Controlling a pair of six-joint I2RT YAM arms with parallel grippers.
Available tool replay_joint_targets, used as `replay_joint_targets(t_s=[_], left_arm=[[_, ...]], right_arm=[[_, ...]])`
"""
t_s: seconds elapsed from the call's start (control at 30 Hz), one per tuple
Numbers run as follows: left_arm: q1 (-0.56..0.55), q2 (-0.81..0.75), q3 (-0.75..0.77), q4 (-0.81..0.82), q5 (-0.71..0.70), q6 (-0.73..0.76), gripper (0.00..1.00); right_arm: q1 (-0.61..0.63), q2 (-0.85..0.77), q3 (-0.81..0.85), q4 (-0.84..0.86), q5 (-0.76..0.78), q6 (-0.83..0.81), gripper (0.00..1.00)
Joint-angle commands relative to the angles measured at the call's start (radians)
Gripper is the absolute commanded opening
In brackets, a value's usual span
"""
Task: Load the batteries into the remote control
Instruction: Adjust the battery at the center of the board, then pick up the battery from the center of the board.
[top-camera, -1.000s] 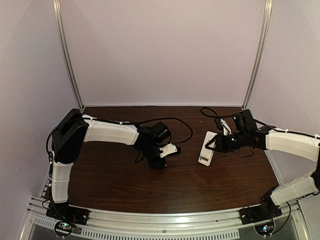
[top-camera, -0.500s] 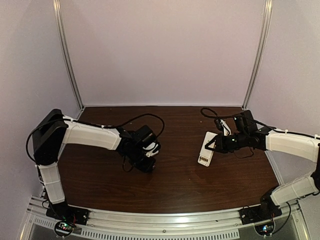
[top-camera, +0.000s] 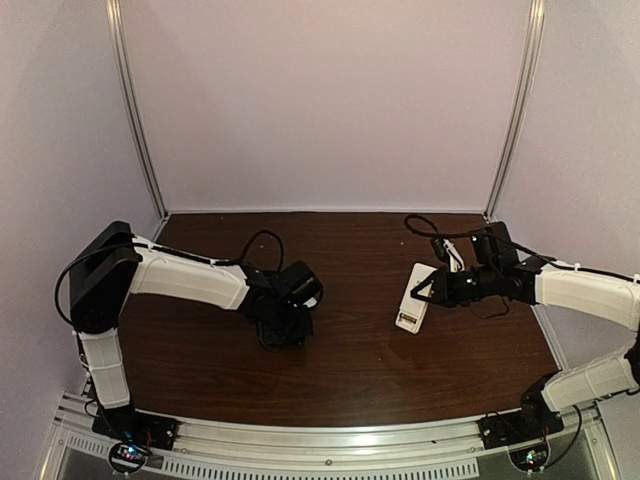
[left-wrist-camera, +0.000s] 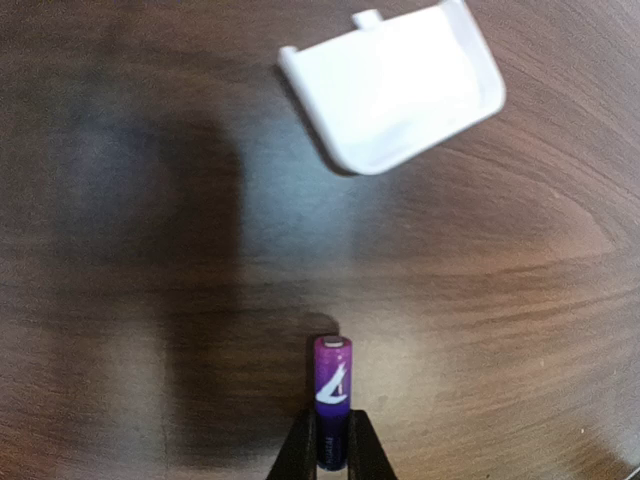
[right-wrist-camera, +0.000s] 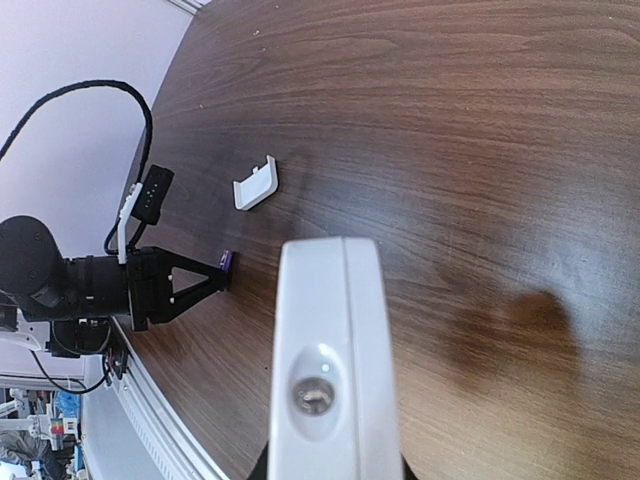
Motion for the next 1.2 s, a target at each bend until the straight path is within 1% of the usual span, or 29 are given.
replay_joint_targets(t_s=[0.0,0.1,0.17,0.23,0.3,0.33,0.43,0.5,0.53,0.57,0.63,0.67,0.7,0.77,0.83,0.93,1.0,1.07,1.1,1.17], left_arm=[[0.001,0.028,0.025,-0.056,-0.063,-0.229,0.01],[0.001,0.051,0.048,-0.088,-0.083,-0.260,0.08],[0.002,0.068,0.073,-0.109,-0.084,-0.247,0.11],[0.001,0.075,0.086,-0.116,-0.083,-0.228,0.18],[0.002,0.071,0.092,-0.124,-0.085,-0.212,0.36],[0.003,0.066,0.098,-0.132,-0.087,-0.197,0.44],[0.004,0.035,0.112,-0.151,-0.099,-0.128,0.56],[0.003,-0.017,0.112,-0.155,-0.140,-0.041,0.61],[0.003,-0.047,0.112,-0.154,-0.179,0.028,0.66],[0.003,-0.082,0.115,-0.140,-0.215,0.121,0.74],[0.006,-0.143,0.119,-0.108,-0.296,0.357,0.86],[0.012,-0.171,0.115,-0.088,-0.302,0.480,0.93],[0.026,-0.198,0.101,-0.048,-0.267,0.622,0.97],[0.054,-0.251,0.063,0.028,-0.152,0.875,0.97],[0.073,-0.273,0.051,0.058,-0.033,1.078,0.98],[0.073,-0.254,0.080,0.010,0.023,1.390,0.97],[0.074,-0.255,0.077,0.004,0.049,1.545,0.97],[0.074,-0.248,0.084,-0.025,0.109,1.699,0.95],[0.074,-0.241,0.096,-0.052,0.157,1.758,0.95],[0.075,-0.219,0.125,-0.111,0.201,1.852,0.93]], right_arm=[[-0.005,-0.021,-0.005,0.028,-0.007,0.004,0.00],[-0.005,-0.018,-0.006,0.030,-0.009,0.003,0.00],[-0.006,-0.013,-0.004,0.030,-0.010,0.000,0.00],[-0.008,-0.015,-0.003,0.029,-0.008,-0.001,0.00],[-0.008,-0.017,-0.003,0.029,-0.010,-0.002,0.00],[-0.007,-0.017,-0.003,0.029,-0.010,-0.002,0.00],[-0.009,-0.022,-0.001,0.024,-0.011,-0.005,0.00],[-0.010,-0.029,-0.003,0.023,-0.012,-0.008,0.00],[-0.011,-0.034,-0.005,0.023,-0.014,-0.008,0.00],[-0.014,-0.037,-0.008,0.025,-0.017,-0.010,0.00],[-0.017,-0.045,-0.013,0.030,-0.027,-0.011,0.00],[-0.019,-0.049,-0.016,0.034,-0.031,-0.010,0.00],[-0.021,-0.052,-0.018,0.037,-0.035,-0.008,0.00],[-0.028,-0.060,-0.025,0.046,-0.043,-0.004,0.00],[-0.034,-0.063,-0.032,0.054,-0.053,0.003,0.00],[-0.045,-0.067,-0.046,0.071,-0.072,0.015,0.00],[-0.051,-0.071,-0.051,0.078,-0.078,0.018,0.00],[-0.057,-0.074,-0.053,0.079,-0.086,0.019,0.00],[-0.059,-0.076,-0.053,0.078,-0.091,0.019,0.00],[-0.061,-0.081,-0.055,0.075,-0.099,0.019,0.00]])
